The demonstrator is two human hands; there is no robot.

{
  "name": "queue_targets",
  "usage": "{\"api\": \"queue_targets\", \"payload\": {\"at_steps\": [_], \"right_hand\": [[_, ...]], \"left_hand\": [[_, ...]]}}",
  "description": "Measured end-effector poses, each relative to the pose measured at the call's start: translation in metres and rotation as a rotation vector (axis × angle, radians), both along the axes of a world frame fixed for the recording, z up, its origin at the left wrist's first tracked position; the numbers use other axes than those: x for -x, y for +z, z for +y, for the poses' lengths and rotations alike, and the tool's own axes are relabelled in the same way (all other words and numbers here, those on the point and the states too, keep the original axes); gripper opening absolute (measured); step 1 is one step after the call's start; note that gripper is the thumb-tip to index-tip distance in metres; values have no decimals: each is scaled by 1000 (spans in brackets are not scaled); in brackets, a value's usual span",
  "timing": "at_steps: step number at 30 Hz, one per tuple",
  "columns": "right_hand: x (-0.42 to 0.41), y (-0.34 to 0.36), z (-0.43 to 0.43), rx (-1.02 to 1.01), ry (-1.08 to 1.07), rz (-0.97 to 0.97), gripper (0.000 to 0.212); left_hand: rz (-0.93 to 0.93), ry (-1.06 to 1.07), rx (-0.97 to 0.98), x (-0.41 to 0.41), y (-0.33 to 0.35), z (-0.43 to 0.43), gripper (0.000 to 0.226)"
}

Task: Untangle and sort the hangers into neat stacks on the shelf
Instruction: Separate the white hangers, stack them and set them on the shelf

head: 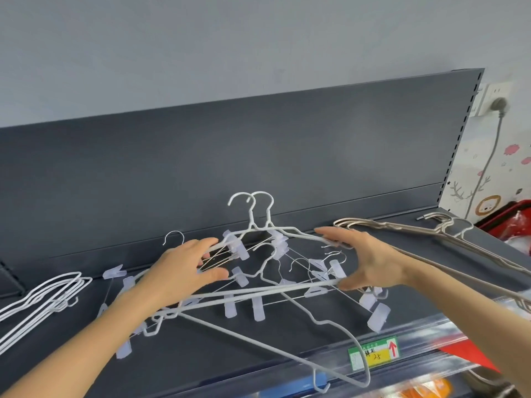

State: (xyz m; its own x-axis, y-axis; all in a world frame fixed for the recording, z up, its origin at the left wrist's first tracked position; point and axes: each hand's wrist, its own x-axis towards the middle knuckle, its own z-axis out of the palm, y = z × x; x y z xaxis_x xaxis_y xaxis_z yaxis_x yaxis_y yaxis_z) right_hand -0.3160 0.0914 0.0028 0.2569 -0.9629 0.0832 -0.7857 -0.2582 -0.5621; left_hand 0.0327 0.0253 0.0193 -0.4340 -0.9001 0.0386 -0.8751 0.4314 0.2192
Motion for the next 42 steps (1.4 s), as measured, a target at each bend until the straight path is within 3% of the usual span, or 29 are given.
{"api": "queue_targets", "payload": {"at_steps": [3, 9, 12, 17, 30, 42], "right_hand": [[-15, -1, -12, 67, 30, 54, 101], [-51, -1, -28, 152, 101, 170, 99], [-71, 0, -35, 122, 120, 146, 98], [-109, 1, -46, 106, 151, 130, 99], [-276, 6, -73, 186, 285, 278, 96], [-446, -23, -107, 246, 334, 231, 91]], "left_hand": [[-145, -3, 32, -16, -3, 5, 132], [-177, -3, -29, -41, -10, 28, 139], [-218, 9, 2, -58, -16, 32, 137], [-127, 64, 42, -99, -11, 35, 121], [-25, 192, 198, -261, -16, 43, 109], [-13, 582, 170, -407, -39, 81, 107]]}}
